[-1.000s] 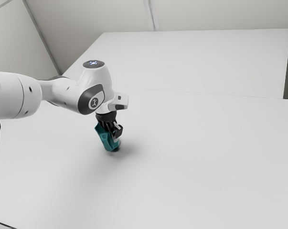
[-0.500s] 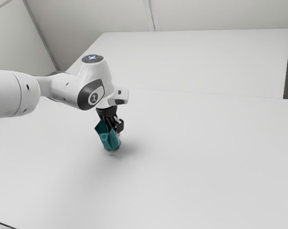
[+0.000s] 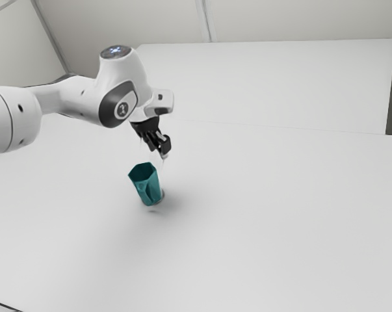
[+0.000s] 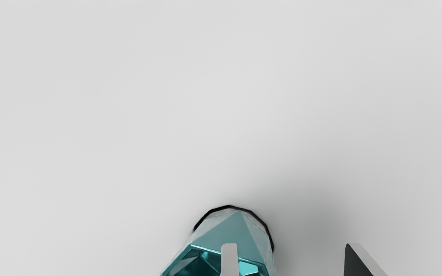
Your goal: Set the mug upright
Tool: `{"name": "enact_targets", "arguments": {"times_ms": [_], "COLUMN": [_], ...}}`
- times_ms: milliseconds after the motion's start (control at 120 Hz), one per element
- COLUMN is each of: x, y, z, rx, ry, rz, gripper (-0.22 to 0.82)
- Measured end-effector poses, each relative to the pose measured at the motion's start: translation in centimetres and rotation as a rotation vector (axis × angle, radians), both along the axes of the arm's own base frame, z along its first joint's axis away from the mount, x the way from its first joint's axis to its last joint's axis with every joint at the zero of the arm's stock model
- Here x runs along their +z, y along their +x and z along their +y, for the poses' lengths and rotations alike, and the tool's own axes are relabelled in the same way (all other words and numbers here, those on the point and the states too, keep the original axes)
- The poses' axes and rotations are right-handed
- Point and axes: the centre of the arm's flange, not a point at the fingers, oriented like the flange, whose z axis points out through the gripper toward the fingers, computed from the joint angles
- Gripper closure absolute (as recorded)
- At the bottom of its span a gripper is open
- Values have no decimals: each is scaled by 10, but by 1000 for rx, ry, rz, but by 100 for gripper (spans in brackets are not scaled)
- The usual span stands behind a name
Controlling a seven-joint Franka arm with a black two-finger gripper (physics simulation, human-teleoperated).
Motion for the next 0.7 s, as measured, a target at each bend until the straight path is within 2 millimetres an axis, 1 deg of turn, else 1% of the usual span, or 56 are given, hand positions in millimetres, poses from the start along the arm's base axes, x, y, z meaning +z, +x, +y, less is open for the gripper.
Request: {"name": "enact_targets", "arguments": {"times_ms": [33,100,200,308,442,575,700], "x": [9,26,48,66,90,105,107], "y": [4,13,21,22,23,18,13], "z": [-1,-1,6,10,10,15,19], "rx": [2,13,48,86,119,155,189], "ry": [-3,-16,-40,-58,-75,-75,-73], "rz": [-8,-17,-4,33,68,115,156], "gripper": [37,30,20,12,6,3,2]}}
